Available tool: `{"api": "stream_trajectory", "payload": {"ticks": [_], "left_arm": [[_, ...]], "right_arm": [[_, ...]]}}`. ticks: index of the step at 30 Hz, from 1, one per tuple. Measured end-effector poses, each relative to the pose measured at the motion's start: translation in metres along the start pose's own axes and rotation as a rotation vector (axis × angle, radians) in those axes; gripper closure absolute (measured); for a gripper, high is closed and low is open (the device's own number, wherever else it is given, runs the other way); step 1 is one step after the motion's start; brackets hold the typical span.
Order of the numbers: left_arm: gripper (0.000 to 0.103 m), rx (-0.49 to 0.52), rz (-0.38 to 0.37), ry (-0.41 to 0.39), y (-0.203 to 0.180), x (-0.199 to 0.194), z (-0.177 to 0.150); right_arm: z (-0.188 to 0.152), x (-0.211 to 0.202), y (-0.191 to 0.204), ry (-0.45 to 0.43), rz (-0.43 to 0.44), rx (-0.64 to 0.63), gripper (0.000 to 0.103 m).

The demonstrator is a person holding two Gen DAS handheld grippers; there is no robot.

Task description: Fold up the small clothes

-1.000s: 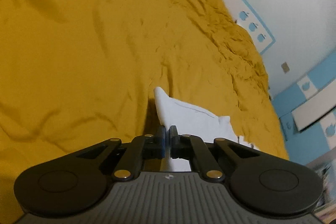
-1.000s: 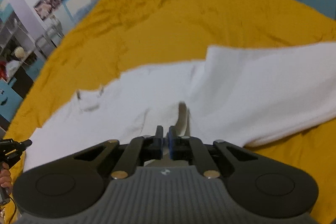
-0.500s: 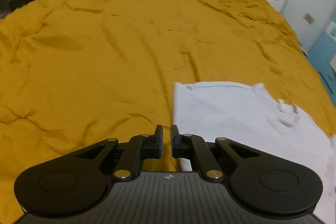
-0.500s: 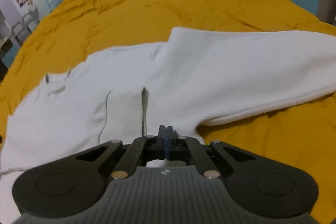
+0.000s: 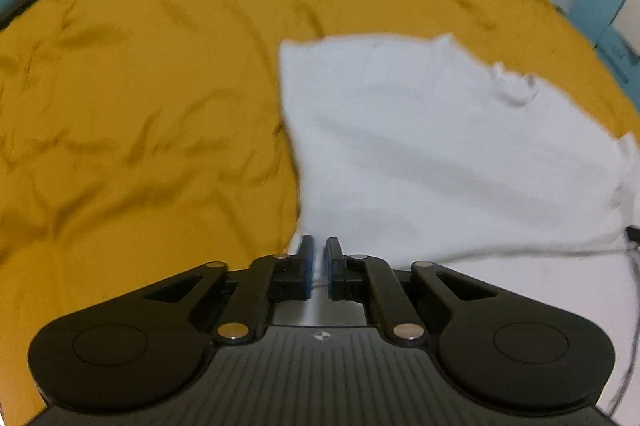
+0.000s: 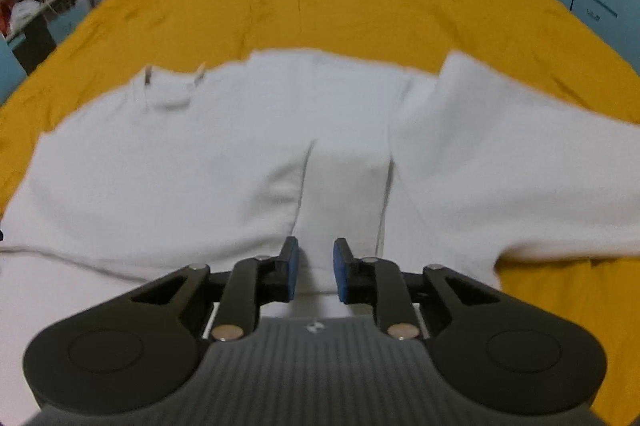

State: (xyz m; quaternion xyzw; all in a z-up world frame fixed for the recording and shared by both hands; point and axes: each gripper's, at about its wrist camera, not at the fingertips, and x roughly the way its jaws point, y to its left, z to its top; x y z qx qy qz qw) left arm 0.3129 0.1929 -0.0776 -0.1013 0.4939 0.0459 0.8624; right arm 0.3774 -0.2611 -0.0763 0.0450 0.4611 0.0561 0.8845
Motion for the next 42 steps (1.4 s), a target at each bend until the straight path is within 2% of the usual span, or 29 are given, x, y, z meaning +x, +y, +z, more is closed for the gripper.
{"api": "stream_trajectory", "payload": {"ticks": [3, 7, 12, 15, 17, 18, 19, 20, 21, 23, 25, 32, 34, 37, 42], "left_arm": [[0.095, -0.021, -0.002, -0.022, -0.001, -0.009, -0.005], [0.09, -0.031, -0.043, -0.085, -0.007, -0.034, -0.004], [0.084, -0.048, -0.08, -0.142, -0.022, -0.052, 0.0], [0.077, -0.05, -0.079, -0.174, -0.03, -0.054, 0.002], [0.072, -0.049, -0.07, -0.179, -0.037, -0.051, 0.006], [0.071, -0.052, -0.067, -0.177, -0.04, -0.049, 0.008], [0.069, -0.057, -0.065, -0.176, -0.043, -0.047, 0.009], [0.067, -0.062, -0.06, -0.176, -0.046, -0.045, 0.01], [0.065, -0.065, -0.054, -0.181, -0.048, -0.044, 0.01], [0.054, -0.063, -0.034, -0.191, -0.053, -0.042, 0.011], [0.05, -0.056, -0.017, -0.193, -0.058, -0.037, 0.014], [0.049, -0.058, 0.024, -0.139, -0.068, -0.019, 0.017], [0.049, -0.051, 0.04, -0.129, -0.07, -0.017, 0.016], [0.049, -0.036, 0.056, -0.116, -0.073, -0.014, 0.015], [0.048, -0.042, 0.089, -0.076, -0.073, 0.002, 0.015]], "right_arm": [[-0.004, -0.016, -0.012, -0.011, 0.023, 0.043, 0.089], [-0.005, -0.056, -0.038, -0.035, 0.004, 0.054, 0.081], [0.005, -0.12, -0.107, -0.086, -0.026, 0.186, 0.077], [0.009, -0.158, -0.152, -0.131, -0.107, 0.245, 0.074], [0.01, -0.176, -0.18, -0.156, -0.155, 0.292, 0.066], [0.01, -0.182, -0.194, -0.169, -0.168, 0.322, 0.053], [0.009, -0.187, -0.209, -0.184, -0.175, 0.359, 0.046], [0.007, -0.191, -0.225, -0.2, -0.182, 0.403, 0.044], [0.005, -0.193, -0.24, -0.215, -0.193, 0.444, 0.043], [-0.002, -0.193, -0.265, -0.25, -0.217, 0.505, 0.039], [-0.009, -0.188, -0.29, -0.276, -0.237, 0.568, 0.039], [-0.02, -0.145, -0.369, -0.307, -0.237, 0.813, 0.039], [-0.021, -0.133, -0.383, -0.296, -0.27, 0.855, 0.047], [-0.027, -0.129, -0.405, -0.306, -0.359, 0.926, 0.048], [-0.05, -0.122, -0.439, -0.301, -0.362, 1.044, 0.049]]}}
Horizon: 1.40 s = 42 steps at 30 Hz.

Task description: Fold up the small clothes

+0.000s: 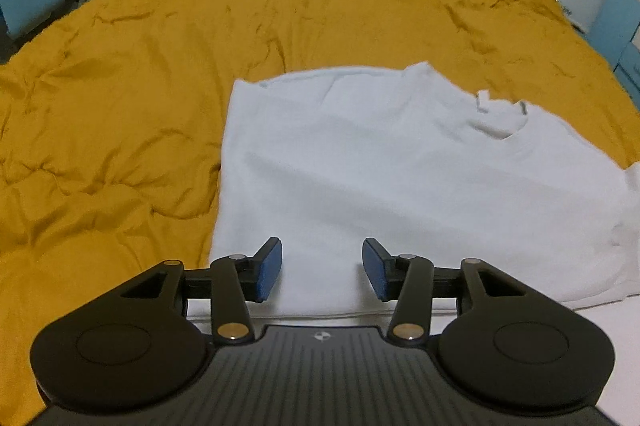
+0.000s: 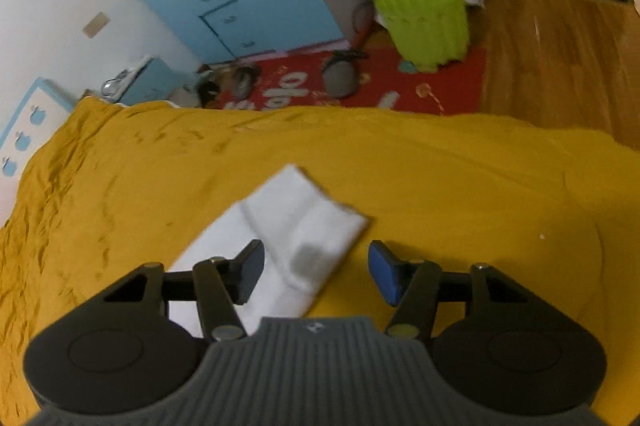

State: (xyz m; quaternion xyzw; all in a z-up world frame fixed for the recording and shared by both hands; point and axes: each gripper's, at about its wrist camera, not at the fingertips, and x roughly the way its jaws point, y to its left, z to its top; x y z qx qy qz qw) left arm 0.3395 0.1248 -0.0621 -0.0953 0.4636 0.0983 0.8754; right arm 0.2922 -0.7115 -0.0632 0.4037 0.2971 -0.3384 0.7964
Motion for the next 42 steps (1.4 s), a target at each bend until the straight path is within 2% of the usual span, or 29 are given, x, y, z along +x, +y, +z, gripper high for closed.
{"api": "stream_trajectory", "payload": {"ticks": [2, 4, 6, 10, 12, 17, 22, 26, 28, 31, 36, 42], "left_arm": [[0.048, -0.014, -0.005, 0.013, -0.001, 0.005, -0.001], [0.048, -0.013, -0.009, 0.016, -0.002, 0.006, -0.004], [0.048, -0.004, -0.004, 0.017, -0.003, 0.005, -0.004], [0.048, -0.021, -0.017, -0.004, 0.003, -0.003, -0.003], [0.048, -0.034, -0.036, -0.023, 0.006, -0.01, -0.003], [0.048, -0.024, -0.092, -0.095, 0.008, -0.035, -0.004], [0.048, -0.047, -0.125, -0.135, 0.017, -0.055, 0.0], [0.048, -0.071, -0.148, -0.174, 0.031, -0.07, 0.005], [0.048, -0.078, -0.149, -0.188, 0.038, -0.076, 0.008], [0.048, -0.09, -0.153, -0.208, 0.051, -0.083, 0.011], [0.048, -0.122, -0.159, -0.201, 0.073, -0.081, 0.015], [0.048, -0.198, -0.239, -0.182, 0.096, -0.07, 0.013]], "right_arm": [[0.005, 0.011, -0.004, 0.003, -0.005, 0.006, 0.062], [0.005, 0.015, 0.001, -0.012, -0.014, -0.015, 0.097], [0.004, 0.012, 0.007, -0.038, -0.006, -0.034, 0.102], [-0.004, -0.016, 0.045, -0.106, 0.048, -0.175, 0.103], [-0.01, -0.042, 0.071, -0.133, 0.122, -0.217, 0.103], [-0.031, -0.126, 0.158, -0.181, 0.36, -0.359, 0.103], [-0.075, -0.213, 0.252, -0.193, 0.613, -0.5, 0.103], [-0.126, -0.263, 0.321, -0.167, 0.764, -0.572, 0.103], [-0.154, -0.276, 0.348, -0.154, 0.808, -0.587, 0.103], [-0.21, -0.28, 0.383, -0.084, 0.856, -0.593, 0.103], [-0.321, -0.269, 0.413, 0.008, 0.858, -0.655, 0.103], [-0.451, -0.217, 0.424, 0.26, 0.797, -0.659, 0.103]]}}
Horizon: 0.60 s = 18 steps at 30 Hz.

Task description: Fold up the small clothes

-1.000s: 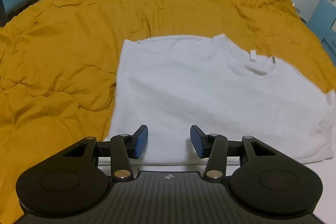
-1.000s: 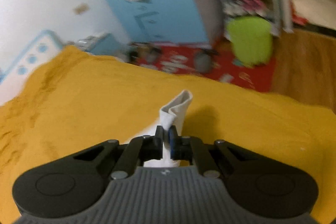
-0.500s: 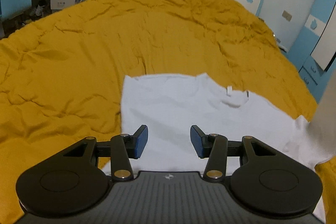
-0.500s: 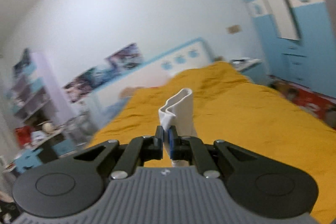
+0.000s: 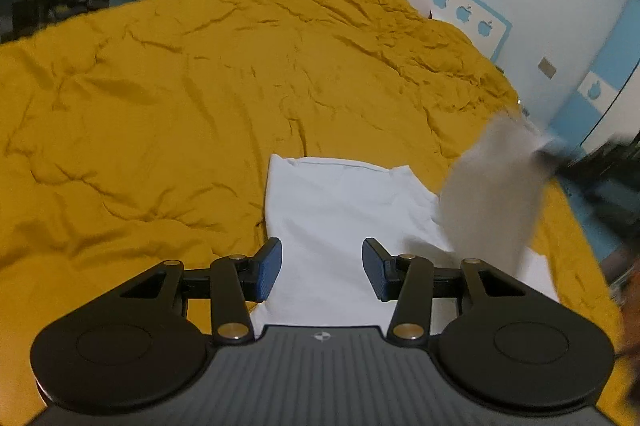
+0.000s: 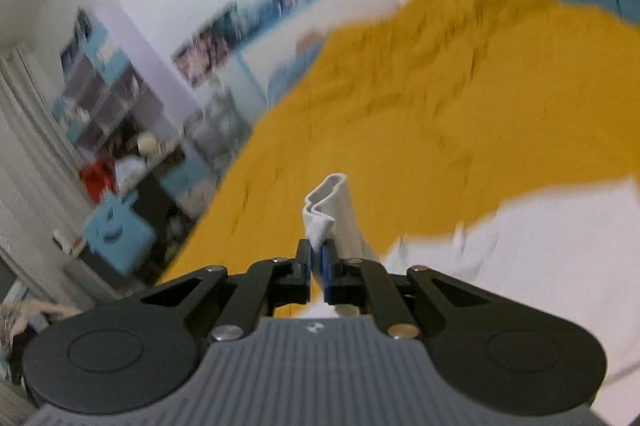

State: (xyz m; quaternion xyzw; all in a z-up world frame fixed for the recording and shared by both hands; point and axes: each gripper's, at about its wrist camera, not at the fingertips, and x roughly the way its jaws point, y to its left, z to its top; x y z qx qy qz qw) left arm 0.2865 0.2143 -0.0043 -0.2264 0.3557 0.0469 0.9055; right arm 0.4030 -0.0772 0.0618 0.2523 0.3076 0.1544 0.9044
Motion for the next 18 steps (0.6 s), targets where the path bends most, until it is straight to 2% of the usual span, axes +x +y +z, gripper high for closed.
{"api": "stream_trajectory", "payload": {"ticks": [4, 8, 11, 13, 17, 18], "left_arm": [[0.049, -0.045, -0.009, 0.007, 0.016, 0.006, -0.002], [0.049, -0.097, -0.056, 0.015, 0.03, 0.012, -0.004], [0.048, -0.139, -0.095, 0.023, 0.037, 0.019, -0.005], [0.048, -0.157, -0.108, 0.034, 0.04, 0.023, -0.006], [0.042, -0.177, -0.126, 0.05, 0.04, 0.033, -0.007], [0.042, -0.183, -0.13, 0.057, 0.04, 0.036, -0.007]], "right_arm": [[-0.057, 0.048, 0.001, 0.119, 0.012, 0.017, 0.103], [-0.101, 0.084, -0.002, 0.25, 0.027, -0.011, 0.1], [-0.118, 0.098, -0.008, 0.335, 0.095, 0.023, 0.092], [-0.126, 0.106, -0.009, 0.371, 0.143, 0.049, 0.073], [-0.122, 0.099, -0.012, 0.376, 0.177, 0.033, 0.071], [-0.12, 0.095, -0.014, 0.369, 0.181, 0.034, 0.068]]}}
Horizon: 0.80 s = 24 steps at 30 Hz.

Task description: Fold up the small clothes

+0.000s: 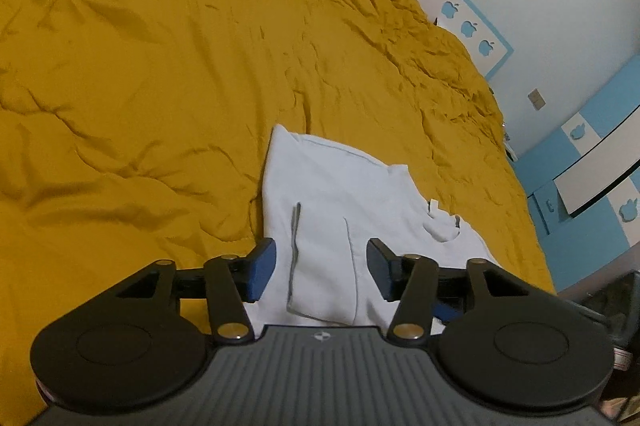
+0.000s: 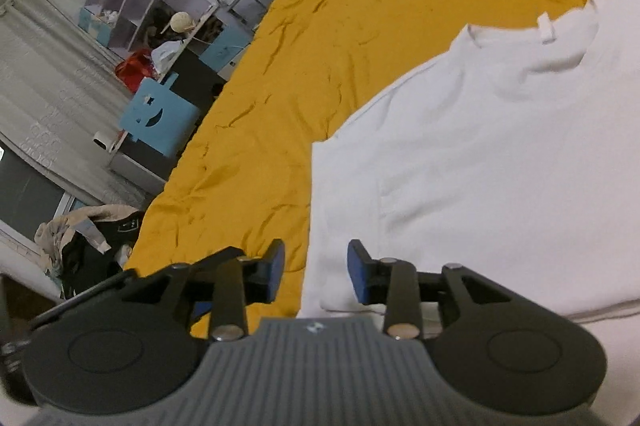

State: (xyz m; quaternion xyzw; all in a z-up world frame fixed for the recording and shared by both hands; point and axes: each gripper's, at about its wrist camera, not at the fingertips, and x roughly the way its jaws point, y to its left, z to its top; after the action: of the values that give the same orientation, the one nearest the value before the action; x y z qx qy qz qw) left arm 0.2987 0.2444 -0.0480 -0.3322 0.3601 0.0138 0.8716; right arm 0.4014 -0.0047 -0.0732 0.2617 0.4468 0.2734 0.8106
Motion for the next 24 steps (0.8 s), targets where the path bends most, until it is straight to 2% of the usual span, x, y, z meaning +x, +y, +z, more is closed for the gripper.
{"api": "stream_trajectory", "payload": {"ticks": [2, 4, 8, 12, 18, 21, 24], "left_arm": [[0.042, -0.004, -0.005, 0.024, 0.0, 0.007, -0.001], [0.042, 0.012, -0.005, 0.041, -0.003, 0.012, -0.004], [0.042, 0.09, 0.029, 0.058, -0.016, 0.021, -0.013], [0.042, 0.169, 0.069, 0.076, -0.025, 0.028, -0.021], [0.042, 0.204, 0.107, 0.111, -0.026, 0.036, -0.033], [0.042, 0.224, 0.132, 0.127, -0.025, 0.04, -0.039], [0.045, 0.252, 0.16, 0.136, -0.029, 0.045, -0.043]], "right_arm": [[0.006, -0.018, -0.007, -0.016, 0.009, -0.004, 0.066], [0.006, -0.042, -0.018, -0.032, -0.027, -0.036, 0.065], [0.004, -0.096, -0.054, -0.086, -0.19, -0.143, 0.065], [-0.009, -0.155, -0.098, -0.145, -0.412, -0.236, 0.065], [-0.025, -0.22, -0.161, -0.138, -0.681, -0.308, 0.064], [-0.031, -0.234, -0.178, -0.124, -0.761, -0.383, 0.06], [-0.031, -0.231, -0.188, -0.108, -0.794, -0.449, 0.06]]}}
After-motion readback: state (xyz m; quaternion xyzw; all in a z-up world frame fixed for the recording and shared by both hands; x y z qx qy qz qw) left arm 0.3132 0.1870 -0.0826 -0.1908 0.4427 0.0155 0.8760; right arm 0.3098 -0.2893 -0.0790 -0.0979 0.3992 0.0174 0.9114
